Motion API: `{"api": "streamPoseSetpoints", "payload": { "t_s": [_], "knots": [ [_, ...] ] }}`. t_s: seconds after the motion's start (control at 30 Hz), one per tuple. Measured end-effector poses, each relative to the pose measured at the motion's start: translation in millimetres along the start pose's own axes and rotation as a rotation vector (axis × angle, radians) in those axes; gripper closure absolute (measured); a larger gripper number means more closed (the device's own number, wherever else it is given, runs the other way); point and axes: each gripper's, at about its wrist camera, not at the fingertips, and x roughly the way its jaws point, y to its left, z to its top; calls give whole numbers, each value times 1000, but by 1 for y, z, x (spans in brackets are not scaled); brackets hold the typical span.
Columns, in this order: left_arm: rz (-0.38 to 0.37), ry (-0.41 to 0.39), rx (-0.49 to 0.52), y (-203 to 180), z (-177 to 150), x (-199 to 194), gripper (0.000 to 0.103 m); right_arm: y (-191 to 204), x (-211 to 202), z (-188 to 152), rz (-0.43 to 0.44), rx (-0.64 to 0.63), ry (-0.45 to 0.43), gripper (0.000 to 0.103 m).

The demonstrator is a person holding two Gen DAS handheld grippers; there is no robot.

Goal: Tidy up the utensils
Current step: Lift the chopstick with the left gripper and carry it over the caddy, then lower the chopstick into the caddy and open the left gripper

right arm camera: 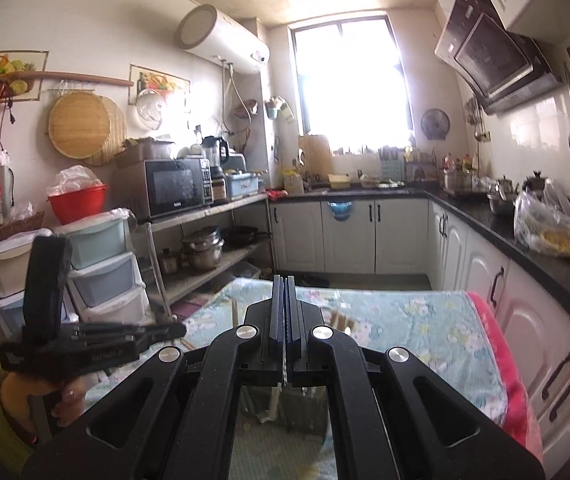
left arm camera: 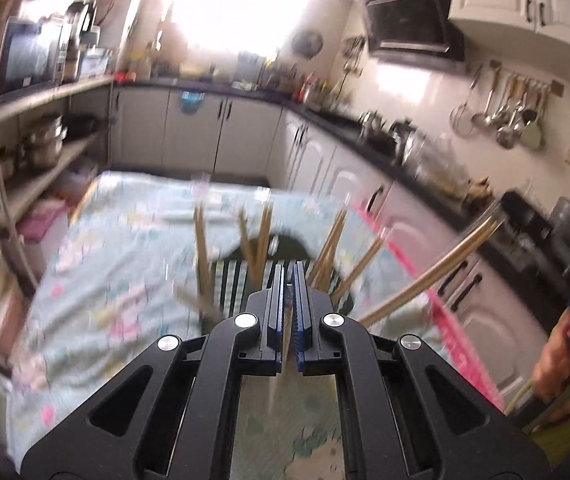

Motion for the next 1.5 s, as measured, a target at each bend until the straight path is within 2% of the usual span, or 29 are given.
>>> {"api": "streamPoseSetpoints", "payload": {
  "t_s": [0.33, 0.73, 1.07, 1.5],
  "knots": [
    [-4, -169, 82, -29, 70, -24, 103, -4, 10, 35, -11, 1, -74, 102],
    [68, -250, 78, -25, 115, -17, 103, -5, 32, 49, -1, 2, -75, 102],
    [106, -213, 56, -14, 114, 15, 103, -7, 62, 43, 23, 26, -28, 102],
    [159, -169, 75, -2, 85, 53, 103, -5, 101, 10, 30, 54, 89, 102]
  ]
}}
